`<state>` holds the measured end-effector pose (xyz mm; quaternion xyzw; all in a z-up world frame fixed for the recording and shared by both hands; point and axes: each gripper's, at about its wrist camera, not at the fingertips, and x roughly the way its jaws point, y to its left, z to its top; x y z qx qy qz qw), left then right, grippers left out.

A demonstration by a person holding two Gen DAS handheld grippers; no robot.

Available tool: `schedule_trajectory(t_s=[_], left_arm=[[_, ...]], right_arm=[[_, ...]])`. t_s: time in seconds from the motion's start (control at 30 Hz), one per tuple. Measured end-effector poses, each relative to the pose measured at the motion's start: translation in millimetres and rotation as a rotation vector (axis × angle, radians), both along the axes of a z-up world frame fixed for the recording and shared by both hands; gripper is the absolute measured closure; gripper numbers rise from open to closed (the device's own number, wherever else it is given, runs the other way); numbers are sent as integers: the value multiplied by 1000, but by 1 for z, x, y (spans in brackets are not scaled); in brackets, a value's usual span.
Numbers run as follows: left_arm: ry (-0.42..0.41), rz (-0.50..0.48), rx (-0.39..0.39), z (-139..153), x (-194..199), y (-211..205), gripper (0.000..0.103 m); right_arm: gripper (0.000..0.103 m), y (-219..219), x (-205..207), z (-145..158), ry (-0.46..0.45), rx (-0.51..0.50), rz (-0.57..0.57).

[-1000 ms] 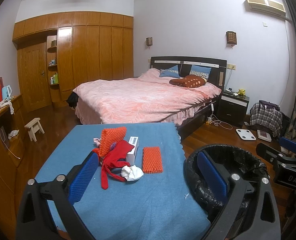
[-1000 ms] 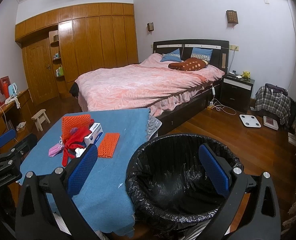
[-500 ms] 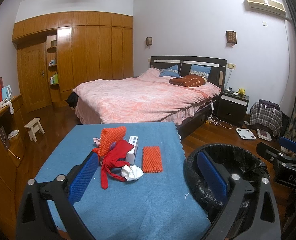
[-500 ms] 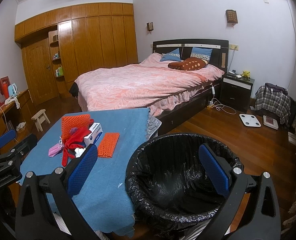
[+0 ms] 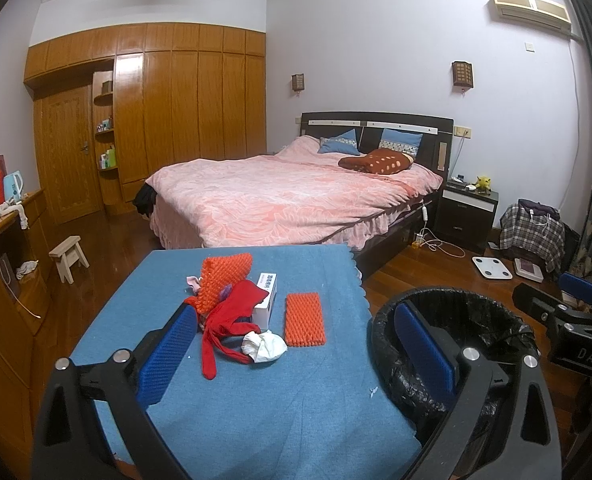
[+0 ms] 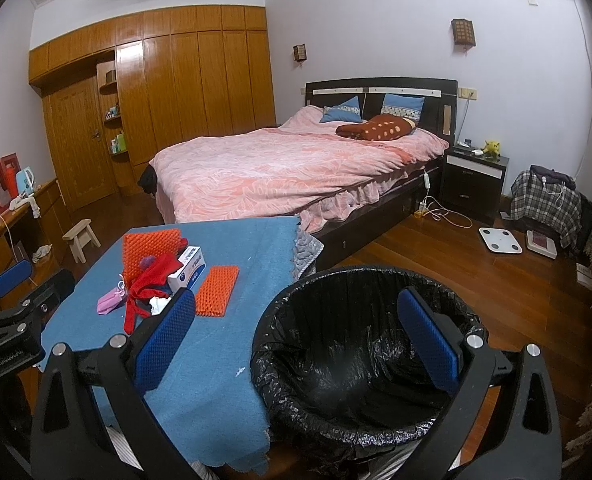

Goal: Collect trash

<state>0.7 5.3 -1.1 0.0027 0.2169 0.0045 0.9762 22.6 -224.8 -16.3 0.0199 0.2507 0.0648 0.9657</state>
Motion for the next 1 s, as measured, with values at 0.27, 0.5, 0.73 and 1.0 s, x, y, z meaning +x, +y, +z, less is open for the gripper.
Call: schedule_trajectory(t_s=[0.27, 0.5, 0.73, 1.0], left_arm=[[0, 0, 1, 0, 0, 0, 6], [6, 3, -1, -7, 2, 0, 6], [16, 11, -5, -14, 7, 2, 6], [19, 39, -6, -15, 15, 14, 6]], right_arm=[[5, 0, 0, 0, 2, 0, -1], [5, 7, 6, -14, 11, 0, 2], [5, 14, 10, -17, 20, -1, 11], [5, 26, 22, -17, 26, -15, 39]])
